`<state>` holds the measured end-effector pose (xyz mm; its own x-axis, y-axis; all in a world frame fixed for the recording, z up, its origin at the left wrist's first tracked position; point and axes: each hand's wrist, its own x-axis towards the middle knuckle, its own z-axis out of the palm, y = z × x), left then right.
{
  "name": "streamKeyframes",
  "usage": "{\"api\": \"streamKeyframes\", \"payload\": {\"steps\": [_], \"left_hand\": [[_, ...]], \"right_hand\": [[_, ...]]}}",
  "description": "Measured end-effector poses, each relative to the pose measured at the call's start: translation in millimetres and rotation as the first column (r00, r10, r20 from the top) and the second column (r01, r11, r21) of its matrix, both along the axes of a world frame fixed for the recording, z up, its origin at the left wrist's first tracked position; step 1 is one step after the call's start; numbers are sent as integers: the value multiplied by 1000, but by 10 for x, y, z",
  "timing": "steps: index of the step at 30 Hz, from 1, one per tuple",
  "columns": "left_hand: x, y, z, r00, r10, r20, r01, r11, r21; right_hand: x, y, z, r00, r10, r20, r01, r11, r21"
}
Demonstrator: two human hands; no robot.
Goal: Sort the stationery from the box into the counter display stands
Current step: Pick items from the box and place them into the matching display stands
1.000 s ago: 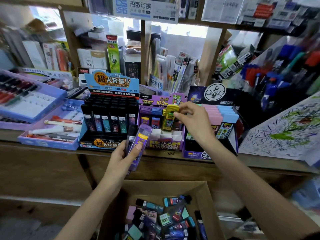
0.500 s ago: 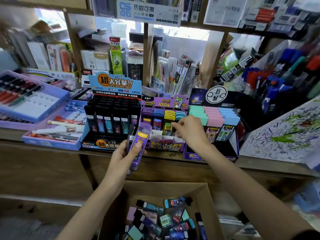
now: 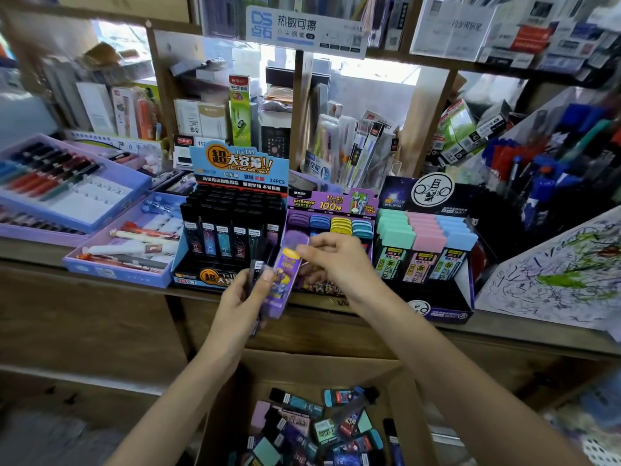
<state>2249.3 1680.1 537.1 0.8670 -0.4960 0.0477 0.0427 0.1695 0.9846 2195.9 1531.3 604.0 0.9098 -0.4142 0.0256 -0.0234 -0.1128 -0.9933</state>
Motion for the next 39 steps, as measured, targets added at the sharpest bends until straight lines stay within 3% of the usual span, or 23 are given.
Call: {"api": "streamKeyframes", "payload": {"steps": [5, 14, 26, 30, 32, 35, 37, 38, 39], "left_hand": [[127, 192, -36, 998, 56, 27, -57, 998, 19], [159, 391, -47, 999, 46, 12, -46, 999, 23], [142, 381, -32, 999, 13, 38, -14, 999, 44], [129, 371, -39, 1000, 6, 16, -7, 999, 40], [118, 365, -47, 1000, 7, 10, -8, 999, 39], [100, 351, -33, 1000, 13, 14, -13, 999, 38], [93, 344, -4, 1000, 15, 28, -16, 999, 36], [92, 339, 13, 999, 14, 38, -16, 999, 39], [89, 332, 30, 999, 12, 52, -14, 999, 44]], "right_hand": [[201, -268, 283, 973, -181, 143, 191, 980, -61], [501, -311, 112, 971, -203, 125, 239, 829, -506], [545, -261, -58, 983, -182, 8, 147, 769, -622], [556, -236, -142, 975, -222, -7, 175, 787, -592], [558, -236, -144, 970, -243, -12, 171, 715, -678], [488, -184, -135, 954, -298, -30, 113, 449, -886], [399, -111, -113, 956, -294, 19, 130, 363, -923], [350, -64, -108, 970, -243, 28, 133, 426, -895], [300, -2, -94, 986, -166, 16, 110, 572, -813]]}}
